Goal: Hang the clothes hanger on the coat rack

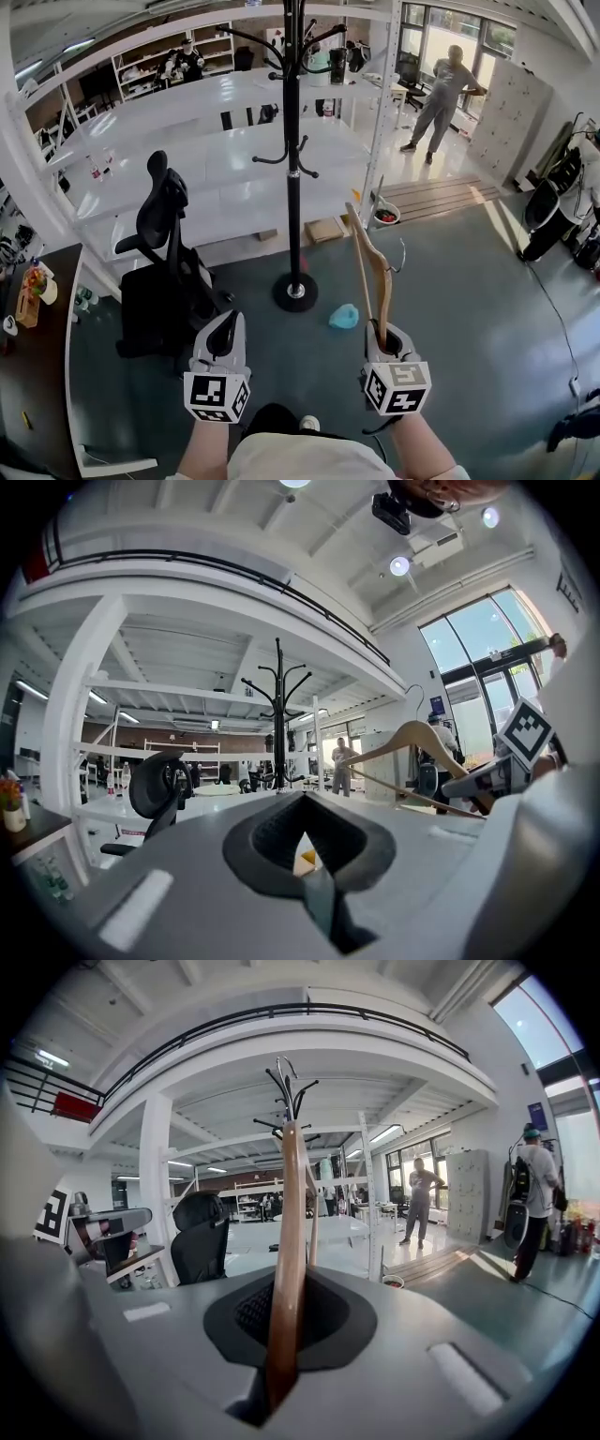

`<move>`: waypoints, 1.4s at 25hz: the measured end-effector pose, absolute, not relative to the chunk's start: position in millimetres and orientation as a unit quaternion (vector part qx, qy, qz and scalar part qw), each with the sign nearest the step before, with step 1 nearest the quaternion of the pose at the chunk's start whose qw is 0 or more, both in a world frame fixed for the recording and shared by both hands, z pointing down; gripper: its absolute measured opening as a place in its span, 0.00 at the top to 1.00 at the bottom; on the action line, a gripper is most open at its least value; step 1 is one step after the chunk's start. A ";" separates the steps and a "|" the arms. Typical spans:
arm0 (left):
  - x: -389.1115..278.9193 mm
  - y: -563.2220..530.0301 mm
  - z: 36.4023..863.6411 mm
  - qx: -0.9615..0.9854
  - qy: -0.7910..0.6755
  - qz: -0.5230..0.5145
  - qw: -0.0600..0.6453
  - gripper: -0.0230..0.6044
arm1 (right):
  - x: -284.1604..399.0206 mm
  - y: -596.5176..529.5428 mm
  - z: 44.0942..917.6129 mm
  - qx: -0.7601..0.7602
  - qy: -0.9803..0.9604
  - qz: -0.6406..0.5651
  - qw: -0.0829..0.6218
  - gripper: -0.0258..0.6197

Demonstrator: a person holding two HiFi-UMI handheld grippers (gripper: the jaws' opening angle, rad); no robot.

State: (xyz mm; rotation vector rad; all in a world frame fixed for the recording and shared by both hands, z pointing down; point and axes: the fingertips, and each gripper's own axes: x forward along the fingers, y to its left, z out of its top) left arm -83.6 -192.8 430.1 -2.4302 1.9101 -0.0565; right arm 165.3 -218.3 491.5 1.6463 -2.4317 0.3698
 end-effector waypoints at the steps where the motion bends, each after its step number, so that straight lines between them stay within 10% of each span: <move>1: -83.4 -201.0 430.6 -0.785 0.618 -0.018 0.025 0.96 | 165.3 -225.6 491.5 0.554 -0.819 0.124 0.089 0.91; 35: -170.1 -498.1 421.5 -0.821 0.568 -0.022 0.044 0.96 | 79.4 -612.8 355.2 0.578 -0.807 0.048 0.109 0.91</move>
